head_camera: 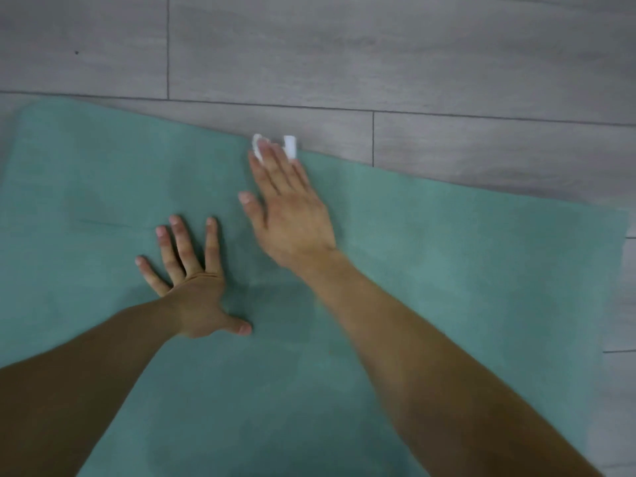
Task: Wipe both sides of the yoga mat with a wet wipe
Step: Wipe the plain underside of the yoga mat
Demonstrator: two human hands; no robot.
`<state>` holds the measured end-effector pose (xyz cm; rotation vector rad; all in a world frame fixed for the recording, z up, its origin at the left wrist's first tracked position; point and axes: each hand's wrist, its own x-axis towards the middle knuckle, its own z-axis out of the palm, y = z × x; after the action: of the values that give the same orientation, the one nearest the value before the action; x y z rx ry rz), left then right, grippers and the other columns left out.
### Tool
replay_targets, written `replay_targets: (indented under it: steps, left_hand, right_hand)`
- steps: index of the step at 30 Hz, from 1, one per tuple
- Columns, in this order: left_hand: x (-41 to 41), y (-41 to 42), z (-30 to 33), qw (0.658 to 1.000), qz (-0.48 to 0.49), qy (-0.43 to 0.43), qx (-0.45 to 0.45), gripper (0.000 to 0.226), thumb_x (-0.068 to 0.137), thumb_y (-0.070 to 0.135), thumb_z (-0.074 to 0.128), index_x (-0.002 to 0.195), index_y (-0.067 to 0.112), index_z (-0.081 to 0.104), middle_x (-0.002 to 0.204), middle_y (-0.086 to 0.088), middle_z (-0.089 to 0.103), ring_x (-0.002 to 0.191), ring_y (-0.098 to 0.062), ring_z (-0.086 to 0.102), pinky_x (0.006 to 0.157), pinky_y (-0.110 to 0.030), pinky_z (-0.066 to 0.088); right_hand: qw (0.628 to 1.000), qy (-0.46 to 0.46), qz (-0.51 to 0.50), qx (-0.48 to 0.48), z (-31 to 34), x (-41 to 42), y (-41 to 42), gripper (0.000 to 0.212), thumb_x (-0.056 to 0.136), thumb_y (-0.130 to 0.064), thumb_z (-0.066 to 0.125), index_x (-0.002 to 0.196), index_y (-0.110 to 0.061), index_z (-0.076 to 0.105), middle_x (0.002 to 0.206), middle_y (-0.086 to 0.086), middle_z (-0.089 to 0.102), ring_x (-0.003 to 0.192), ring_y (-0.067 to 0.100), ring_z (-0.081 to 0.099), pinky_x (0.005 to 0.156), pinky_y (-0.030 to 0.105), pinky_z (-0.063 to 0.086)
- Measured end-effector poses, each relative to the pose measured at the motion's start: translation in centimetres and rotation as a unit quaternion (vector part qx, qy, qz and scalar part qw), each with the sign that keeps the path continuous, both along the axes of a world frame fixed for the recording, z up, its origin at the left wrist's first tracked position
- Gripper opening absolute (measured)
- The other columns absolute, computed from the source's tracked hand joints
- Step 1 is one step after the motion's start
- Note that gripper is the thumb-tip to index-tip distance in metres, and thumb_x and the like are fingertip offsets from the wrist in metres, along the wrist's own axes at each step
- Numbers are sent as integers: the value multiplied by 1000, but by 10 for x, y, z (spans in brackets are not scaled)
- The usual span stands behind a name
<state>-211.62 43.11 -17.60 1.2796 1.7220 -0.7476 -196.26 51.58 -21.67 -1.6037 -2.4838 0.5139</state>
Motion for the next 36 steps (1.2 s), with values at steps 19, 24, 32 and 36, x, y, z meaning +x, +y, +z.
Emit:
replay_targets:
  steps: [19,24,32,36]
  left_hand:
    - [-73,-34,8,983,14,24,181,184,22,88,83,161,34,-26,172,-5,-23,160,-25,-19,124,-65,-4]
    - [-128,-31,1,976,197,67,68,199,-4,90,72,139,35,-56,153,-13,-55,145,-33,-47,117,-78,-5]
    - [-135,-27,-6,982,181,38,20,197,22,78,93,137,26,-58,140,-17,-66,136,-38,-55,116,-79,-6]
    - [-134,-27,-2,980,192,35,28,193,29,74,96,142,26,-54,144,-17,-63,139,-38,-53,116,-77,-7]
  right_hand:
    - [998,-32,59,10,-5,29,-36,62,112,-40,30,168,-15,18,176,0,10,163,16,5,130,45,16]
    - [978,-109,-174,-44,3,126,-92,69,111,-45,21,168,-9,7,177,7,0,163,23,-1,130,51,13]
    - [999,21,-42,-11,-7,-151,-45,76,109,-53,27,165,-1,22,176,12,9,163,29,1,130,47,10]
    - [994,15,104,3,-7,-171,-34,71,110,-49,37,166,-7,22,176,7,11,163,21,4,130,43,12]
